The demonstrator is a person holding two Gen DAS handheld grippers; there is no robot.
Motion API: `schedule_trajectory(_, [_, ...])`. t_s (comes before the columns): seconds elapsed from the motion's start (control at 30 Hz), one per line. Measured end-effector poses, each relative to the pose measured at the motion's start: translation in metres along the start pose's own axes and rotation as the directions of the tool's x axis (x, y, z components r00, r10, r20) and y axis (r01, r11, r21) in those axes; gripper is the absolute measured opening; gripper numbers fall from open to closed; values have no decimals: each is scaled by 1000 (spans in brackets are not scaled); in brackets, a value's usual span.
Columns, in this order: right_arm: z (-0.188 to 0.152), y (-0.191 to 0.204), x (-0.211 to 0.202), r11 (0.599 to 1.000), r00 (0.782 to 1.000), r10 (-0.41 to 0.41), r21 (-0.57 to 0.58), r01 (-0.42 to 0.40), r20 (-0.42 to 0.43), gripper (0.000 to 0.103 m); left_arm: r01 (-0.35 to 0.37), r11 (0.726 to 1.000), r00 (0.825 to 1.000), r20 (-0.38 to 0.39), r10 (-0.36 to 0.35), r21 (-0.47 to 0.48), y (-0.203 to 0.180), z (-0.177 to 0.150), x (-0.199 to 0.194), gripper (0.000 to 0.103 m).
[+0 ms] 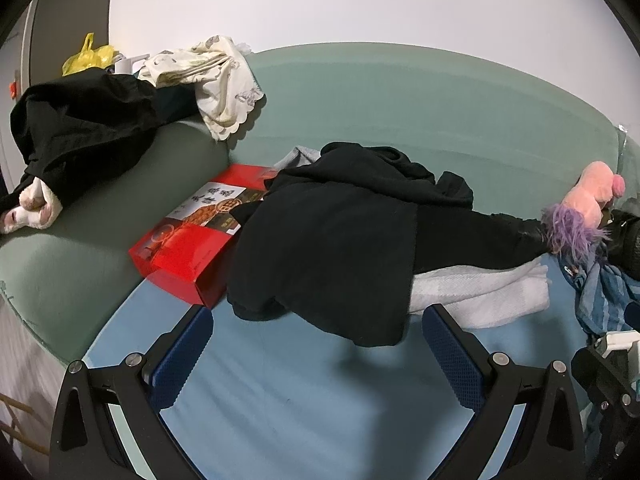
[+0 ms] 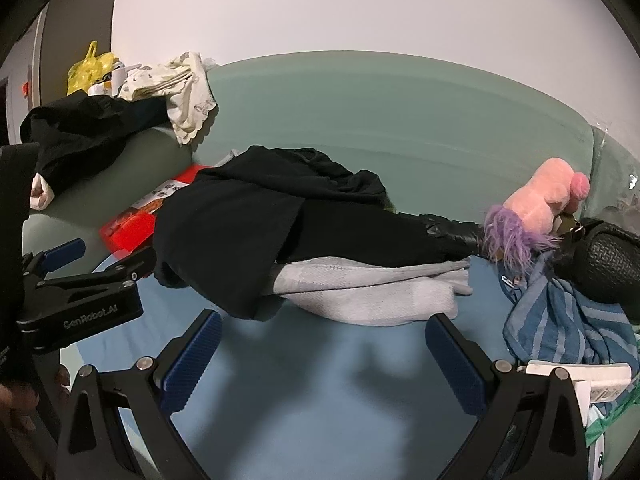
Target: Fold clothes
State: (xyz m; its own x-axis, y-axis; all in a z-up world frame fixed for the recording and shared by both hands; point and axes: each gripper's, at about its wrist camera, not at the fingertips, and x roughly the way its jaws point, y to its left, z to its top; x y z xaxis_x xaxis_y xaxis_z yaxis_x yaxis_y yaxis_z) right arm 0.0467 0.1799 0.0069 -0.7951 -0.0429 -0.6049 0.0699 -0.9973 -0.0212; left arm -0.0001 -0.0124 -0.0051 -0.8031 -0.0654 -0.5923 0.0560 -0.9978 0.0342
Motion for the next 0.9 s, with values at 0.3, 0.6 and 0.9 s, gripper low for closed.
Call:
schedule_trajectory(0.3, [-1, 1, -3, 1000, 1000, -16, 0, 16, 22, 103, -2, 1000, 1000, -15, 1, -13, 3, -5, 4, 103])
schedule_trajectory(0.6, [-2, 0, -2, 1000, 1000, -23, 14, 23, 21, 103, -10, 1000, 1000, -15, 10, -6, 0, -3, 4, 103])
schedule_trajectory(0.9, [-1, -4, 5, 998, 998, -46, 46, 47, -31, 103, -13, 1000, 1000, -19, 13, -26, 3, -7, 4, 103])
